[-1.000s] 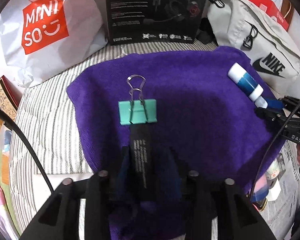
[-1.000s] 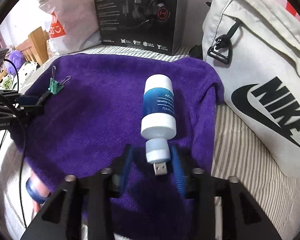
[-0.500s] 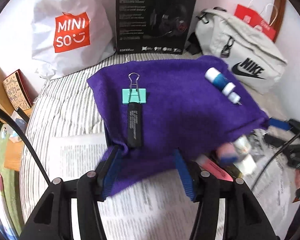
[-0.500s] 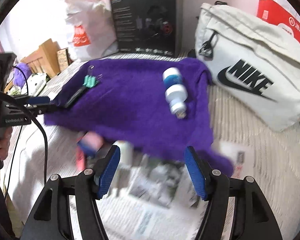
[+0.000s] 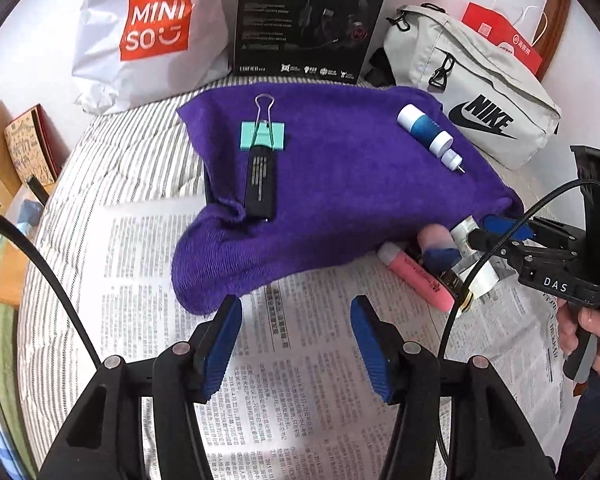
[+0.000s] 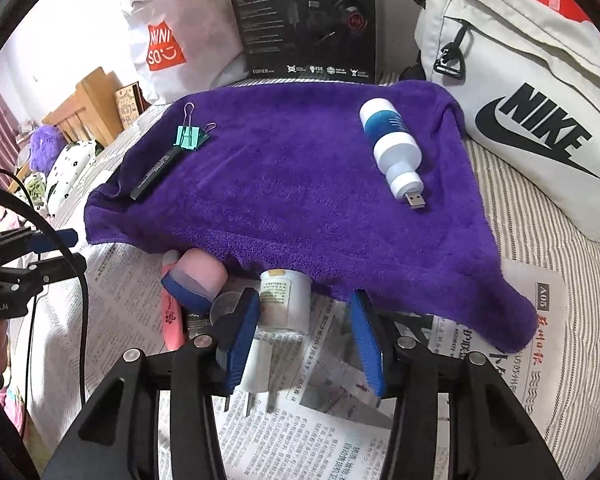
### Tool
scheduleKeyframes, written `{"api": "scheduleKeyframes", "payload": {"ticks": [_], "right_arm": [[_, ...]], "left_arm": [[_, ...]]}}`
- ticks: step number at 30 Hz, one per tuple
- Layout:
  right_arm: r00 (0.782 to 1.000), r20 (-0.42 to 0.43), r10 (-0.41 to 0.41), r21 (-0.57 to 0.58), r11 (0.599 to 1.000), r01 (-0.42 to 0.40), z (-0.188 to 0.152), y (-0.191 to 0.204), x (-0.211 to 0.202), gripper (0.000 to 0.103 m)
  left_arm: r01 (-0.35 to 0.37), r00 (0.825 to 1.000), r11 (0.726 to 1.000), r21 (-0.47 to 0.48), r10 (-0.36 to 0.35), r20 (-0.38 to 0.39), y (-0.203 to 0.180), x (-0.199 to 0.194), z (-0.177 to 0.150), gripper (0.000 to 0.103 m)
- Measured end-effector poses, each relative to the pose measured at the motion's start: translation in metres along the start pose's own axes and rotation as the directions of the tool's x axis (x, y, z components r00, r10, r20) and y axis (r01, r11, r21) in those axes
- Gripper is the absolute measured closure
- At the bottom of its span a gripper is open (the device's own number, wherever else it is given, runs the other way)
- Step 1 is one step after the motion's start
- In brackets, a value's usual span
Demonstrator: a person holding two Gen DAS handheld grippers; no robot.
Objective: Organize rigid objects
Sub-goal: 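Grasp the white tape roll with the right tool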
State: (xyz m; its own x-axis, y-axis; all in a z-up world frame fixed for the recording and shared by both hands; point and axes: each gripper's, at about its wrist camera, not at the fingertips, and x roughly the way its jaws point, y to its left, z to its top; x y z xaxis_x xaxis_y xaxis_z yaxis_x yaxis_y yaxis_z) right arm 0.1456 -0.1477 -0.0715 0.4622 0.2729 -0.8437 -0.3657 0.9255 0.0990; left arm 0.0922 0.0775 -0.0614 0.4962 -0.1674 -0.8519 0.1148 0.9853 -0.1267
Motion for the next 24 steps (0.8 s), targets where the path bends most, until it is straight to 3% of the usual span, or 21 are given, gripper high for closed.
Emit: {"api": "scheduleKeyframes", "payload": {"ticks": [7, 11, 24], "right_arm": [[1.0, 0.023, -0.019, -0.015, 1.0, 0.019, 0.0, 0.003, 0.006, 0.06], [1.0, 0.018, -0.014, -0.013, 1.0, 0.015, -0.005, -0.002, 0.007, 0.072], [1.0, 0.012, -0.024, -0.003, 1.0, 0.024, -0.014, -0.016, 0.007, 0.073]], "left_arm": [[0.007, 1.0, 1.0, 0.012, -0.007, -0.018, -0.003, 0.008, -0.002, 0.048], [0.009, 1.0, 1.0, 0.019, -0.009, -0.027, -0.005, 0.012, -0.003, 0.048], [0.039, 0.999, 0.999, 0.01, -0.039, -0.015, -0.011, 0.015, -0.003, 0.048]]}}
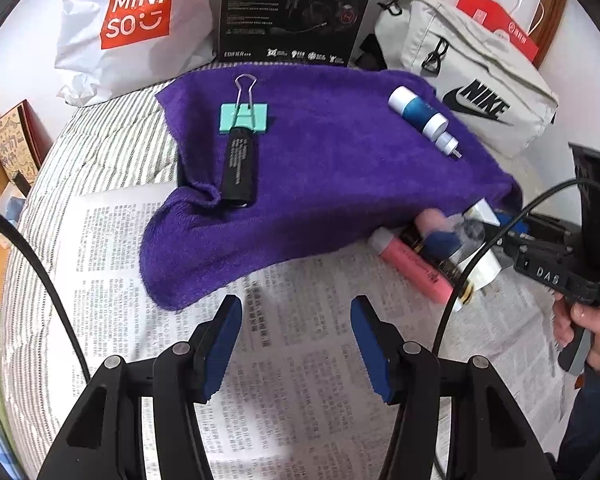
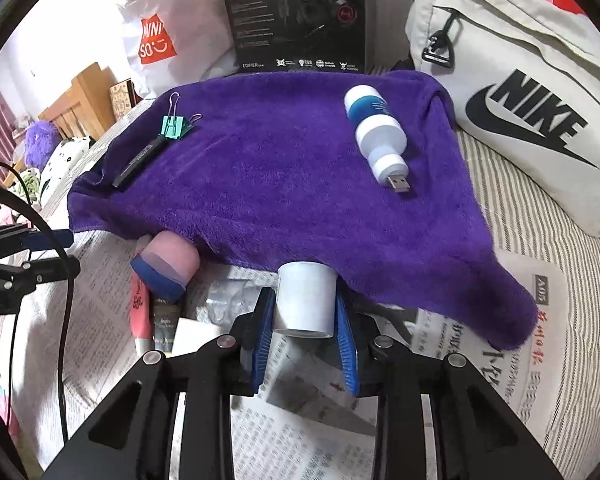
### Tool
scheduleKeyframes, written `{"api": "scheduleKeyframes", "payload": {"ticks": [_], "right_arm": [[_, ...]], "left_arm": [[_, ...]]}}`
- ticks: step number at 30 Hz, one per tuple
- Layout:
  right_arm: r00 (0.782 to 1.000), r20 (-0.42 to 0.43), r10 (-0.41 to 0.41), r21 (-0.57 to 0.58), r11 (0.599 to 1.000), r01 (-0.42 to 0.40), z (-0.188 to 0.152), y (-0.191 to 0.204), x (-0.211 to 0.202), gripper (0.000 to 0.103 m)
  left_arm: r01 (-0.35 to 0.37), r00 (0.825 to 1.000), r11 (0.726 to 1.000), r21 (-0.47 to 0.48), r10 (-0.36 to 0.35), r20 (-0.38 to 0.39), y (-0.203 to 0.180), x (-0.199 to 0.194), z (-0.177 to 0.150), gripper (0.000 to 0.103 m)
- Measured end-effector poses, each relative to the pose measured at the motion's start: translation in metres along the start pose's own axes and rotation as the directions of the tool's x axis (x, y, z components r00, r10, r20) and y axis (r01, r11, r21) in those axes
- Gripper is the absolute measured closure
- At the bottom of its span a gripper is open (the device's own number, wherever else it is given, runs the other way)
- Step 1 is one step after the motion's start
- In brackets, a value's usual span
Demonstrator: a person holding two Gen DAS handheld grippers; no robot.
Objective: Organize rigid objects
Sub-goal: 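Grasp the white tape roll with the right tool, then grasp the pink highlighter with the left tool while the right tool lifts the tape roll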
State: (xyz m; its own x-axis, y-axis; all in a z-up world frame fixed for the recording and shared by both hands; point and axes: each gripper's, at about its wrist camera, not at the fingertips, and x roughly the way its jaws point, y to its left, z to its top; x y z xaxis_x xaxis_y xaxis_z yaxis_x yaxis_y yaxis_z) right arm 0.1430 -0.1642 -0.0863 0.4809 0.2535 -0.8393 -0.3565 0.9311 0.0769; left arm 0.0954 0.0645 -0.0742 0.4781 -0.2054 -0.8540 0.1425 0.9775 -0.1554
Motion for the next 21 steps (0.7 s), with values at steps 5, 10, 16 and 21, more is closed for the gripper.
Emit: {"api": "scheduleKeyframes", "payload": {"ticks": [5, 10, 16, 21], "right_arm": [[1.0, -0.008, -0.019, 0.03, 0.999, 0.019, -0.012, -0.017, -0.012, 0.073], [0.999, -0.01, -0.032, 0.055, 0.998, 0.032, -0.029, -0.032, -0.027, 0.073], [0.998, 0.02, -0.057, 0.041, 0.998, 0.056, -0.044, -0.031, -0.034, 0.073], [0.989, 0.105, -0.106, 0.015, 0.994, 0.105, -0.056, -0.024, -0.034, 0.072]], "left_arm": [[0.031, 1.0, 0.999, 0.009, -0.031, -0.004, -0.015, 0.006, 0.006, 0.048], [0.055, 0.998, 0.998, 0.031, -0.054, -0.038, -0.038, 0.018, 0.014, 0.048], [0.049, 0.996, 0.997, 0.064, -0.044, -0.077, -0.065, 0.033, 0.02, 0.047], [0.031, 0.997, 0.998, 0.055, -0.027, -0.074, -0.072, 0.036, 0.023, 0.043]]}}
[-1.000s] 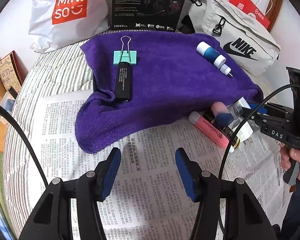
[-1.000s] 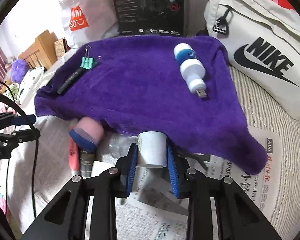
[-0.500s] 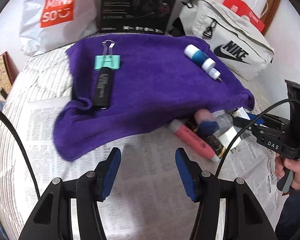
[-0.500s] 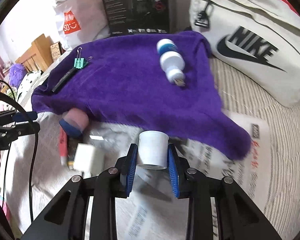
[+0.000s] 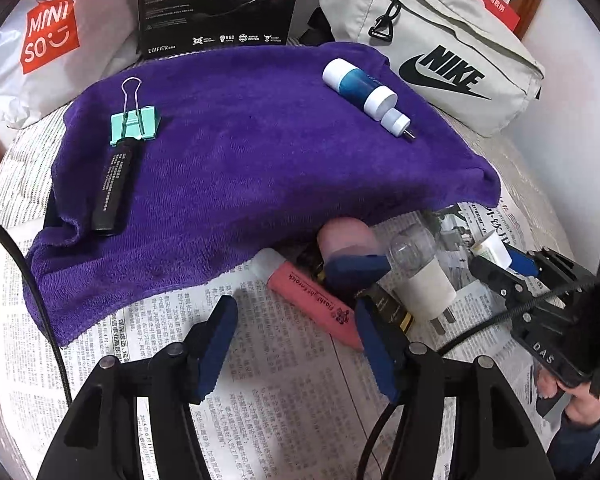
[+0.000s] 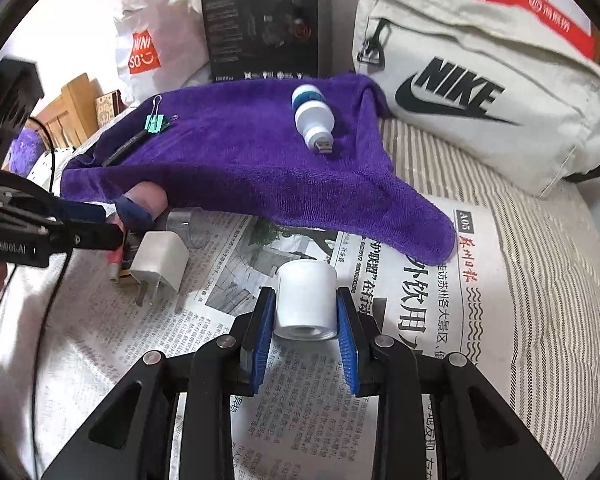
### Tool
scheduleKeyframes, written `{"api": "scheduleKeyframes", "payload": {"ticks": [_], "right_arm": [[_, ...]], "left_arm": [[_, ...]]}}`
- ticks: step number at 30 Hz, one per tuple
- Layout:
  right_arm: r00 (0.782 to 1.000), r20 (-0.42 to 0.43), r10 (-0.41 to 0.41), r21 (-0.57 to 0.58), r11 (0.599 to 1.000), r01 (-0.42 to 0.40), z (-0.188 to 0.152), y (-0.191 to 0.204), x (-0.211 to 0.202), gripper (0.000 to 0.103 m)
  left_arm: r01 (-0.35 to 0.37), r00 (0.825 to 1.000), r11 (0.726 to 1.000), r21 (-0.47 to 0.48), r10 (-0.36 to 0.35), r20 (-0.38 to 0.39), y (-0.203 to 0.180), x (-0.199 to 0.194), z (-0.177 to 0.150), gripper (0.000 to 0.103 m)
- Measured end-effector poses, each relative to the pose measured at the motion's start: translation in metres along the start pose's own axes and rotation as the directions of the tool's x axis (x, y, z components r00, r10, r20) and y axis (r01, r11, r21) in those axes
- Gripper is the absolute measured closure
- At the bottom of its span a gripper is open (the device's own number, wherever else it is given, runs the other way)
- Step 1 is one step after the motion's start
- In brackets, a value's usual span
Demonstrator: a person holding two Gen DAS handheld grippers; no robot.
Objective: Organize rigid objects
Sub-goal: 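Grasp the pink highlighter with the left tool while the right tool lifts the tape roll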
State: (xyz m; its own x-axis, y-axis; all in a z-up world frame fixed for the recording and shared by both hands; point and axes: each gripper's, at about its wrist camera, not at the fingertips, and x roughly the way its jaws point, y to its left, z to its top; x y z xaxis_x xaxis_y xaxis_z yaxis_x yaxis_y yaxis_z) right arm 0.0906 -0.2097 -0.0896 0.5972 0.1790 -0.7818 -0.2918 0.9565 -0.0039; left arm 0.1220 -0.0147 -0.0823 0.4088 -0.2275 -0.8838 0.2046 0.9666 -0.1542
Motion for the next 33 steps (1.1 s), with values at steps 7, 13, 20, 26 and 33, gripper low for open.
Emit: {"api": "scheduleKeyframes", "payload": {"ticks": [7, 13, 20, 26, 33], "right_arm": [[1.0, 0.0, 0.022, 0.018, 1.0, -0.022, 0.002, -0.005, 0.0, 0.071], [1.0, -0.008, 0.009, 0.0, 1.0, -0.009, 0.002, -0.001, 0.002, 0.071], [1.0, -0.008, 0.008, -0.005, 1.0, -0.008, 0.002, -0.001, 0.002, 0.07], [1.0, -0.009, 0.003, -0.01, 1.0, -0.003, 0.002, 0.0, 0.002, 0.07], [1.0, -0.008, 0.009, -0.006, 1.0, -0.009, 0.002, 0.0, 0.002, 0.07]], "left_arm": [[-0.041, 0.999, 0.999, -0.011, 0.041, 0.013, -0.005, 0.006, 0.003, 0.039], [-0.05, 0.998, 0.999, -0.016, 0.05, 0.027, 0.001, 0.004, -0.002, 0.038], [-0.115, 0.993, 0.993, 0.007, 0.115, 0.019, 0.01, -0.002, -0.01, 0.038], [-0.193, 0.981, 0.981, 0.033, 0.193, 0.015, 0.005, 0.0, -0.011, 0.038], [-0.146, 0.988, 0.987, 0.063, 0.143, 0.054, 0.001, -0.003, -0.01, 0.086]]}}
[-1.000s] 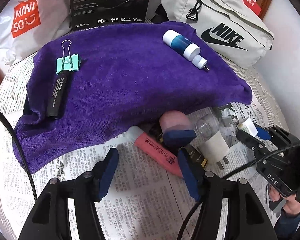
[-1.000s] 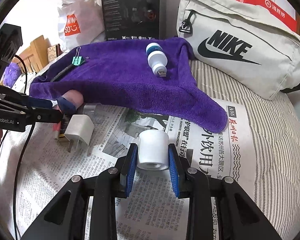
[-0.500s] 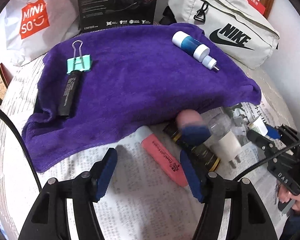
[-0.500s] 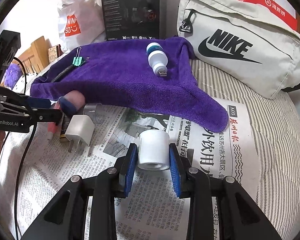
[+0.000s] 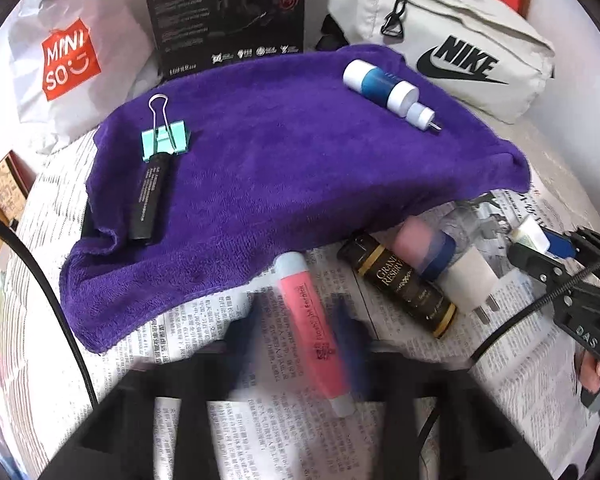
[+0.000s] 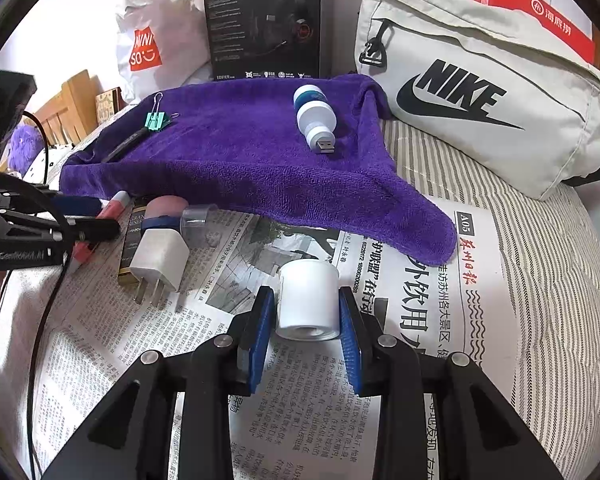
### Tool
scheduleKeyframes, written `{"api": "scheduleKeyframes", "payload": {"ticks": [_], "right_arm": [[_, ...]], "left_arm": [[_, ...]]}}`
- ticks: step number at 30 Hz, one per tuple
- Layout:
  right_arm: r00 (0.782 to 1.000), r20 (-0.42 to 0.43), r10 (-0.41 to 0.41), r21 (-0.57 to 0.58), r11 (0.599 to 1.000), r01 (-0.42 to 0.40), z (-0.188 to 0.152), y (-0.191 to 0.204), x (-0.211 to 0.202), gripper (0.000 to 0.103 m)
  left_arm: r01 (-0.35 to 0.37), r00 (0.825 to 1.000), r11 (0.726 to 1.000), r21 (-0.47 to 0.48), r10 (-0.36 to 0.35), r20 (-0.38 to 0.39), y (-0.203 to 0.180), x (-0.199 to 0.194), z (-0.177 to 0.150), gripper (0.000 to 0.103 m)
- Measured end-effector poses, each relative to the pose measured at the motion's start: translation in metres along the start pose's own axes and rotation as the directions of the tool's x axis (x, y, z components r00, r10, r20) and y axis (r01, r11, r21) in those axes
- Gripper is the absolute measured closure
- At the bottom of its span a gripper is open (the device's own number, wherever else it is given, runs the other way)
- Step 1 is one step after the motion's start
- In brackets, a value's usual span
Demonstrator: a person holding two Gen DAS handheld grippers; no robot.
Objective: Organize rigid objects
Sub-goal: 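Grasp the pink highlighter with the left tool while the right tool lifts the tape roll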
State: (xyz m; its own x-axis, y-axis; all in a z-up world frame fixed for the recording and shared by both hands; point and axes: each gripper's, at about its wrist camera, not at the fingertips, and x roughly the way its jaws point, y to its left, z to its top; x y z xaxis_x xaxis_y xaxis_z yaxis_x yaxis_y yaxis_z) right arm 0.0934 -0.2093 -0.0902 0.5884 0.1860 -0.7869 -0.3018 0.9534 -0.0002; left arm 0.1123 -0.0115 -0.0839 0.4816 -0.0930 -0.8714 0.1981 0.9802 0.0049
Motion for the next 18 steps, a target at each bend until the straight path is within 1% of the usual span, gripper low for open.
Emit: {"api": "scheduleKeyframes", "payload": {"ticks": [3, 5, 8, 10, 11, 13, 15, 18], "right_arm": [[1.0, 0.0, -0.003, -0.002, 1.0, 0.003, 0.0, 0.0, 0.0, 0.07], [1.0, 0.0, -0.003, -0.002, 1.0, 0.003, 0.0, 0.0, 0.0, 0.07], [1.0, 0.0, -0.004, -0.003, 1.0, 0.004, 0.0, 0.0, 0.0, 0.07], [1.0, 0.0, -0.002, -0.002, 1.0, 0.002, 0.0, 0.0, 0.0, 0.07], [1.0, 0.0, -0.002, -0.001, 1.0, 0.002, 0.0, 0.0, 0.0, 0.07], [1.0, 0.0, -0.006, -0.004, 1.0, 0.006, 0.0, 0.0, 0.0, 0.07], [1.0, 0.0, -0.006, -0.005, 1.0, 0.006, 0.0, 0.0, 0.0, 0.07], [1.0, 0.0, -0.007, -0.006, 1.0, 0.007, 0.0, 0.001, 0.0, 0.07]], "left_arm": [[0.032, 0.999, 0.999, -0.013, -0.032, 0.003, 0.005, -0.001, -0.003, 0.087], [0.029, 1.0, 1.0, -0.006, -0.029, 0.008, 0.004, -0.001, -0.005, 0.087], [0.012, 1.0, 1.0, 0.014, -0.012, 0.01, 0.0, -0.001, -0.007, 0.087], [-0.048, 0.999, 0.997, 0.052, 0.047, 0.014, -0.002, -0.007, -0.011, 0.088], [-0.05, 0.999, 0.996, 0.071, 0.049, 0.011, -0.004, -0.008, -0.013, 0.088], [-0.035, 0.999, 0.998, 0.051, 0.035, -0.005, 0.002, -0.006, -0.016, 0.087], [-0.007, 1.0, 1.0, 0.016, 0.007, 0.002, 0.011, -0.008, -0.019, 0.086], [0.01, 1.0, 1.0, -0.01, -0.01, 0.003, 0.017, -0.009, -0.022, 0.086]]}}
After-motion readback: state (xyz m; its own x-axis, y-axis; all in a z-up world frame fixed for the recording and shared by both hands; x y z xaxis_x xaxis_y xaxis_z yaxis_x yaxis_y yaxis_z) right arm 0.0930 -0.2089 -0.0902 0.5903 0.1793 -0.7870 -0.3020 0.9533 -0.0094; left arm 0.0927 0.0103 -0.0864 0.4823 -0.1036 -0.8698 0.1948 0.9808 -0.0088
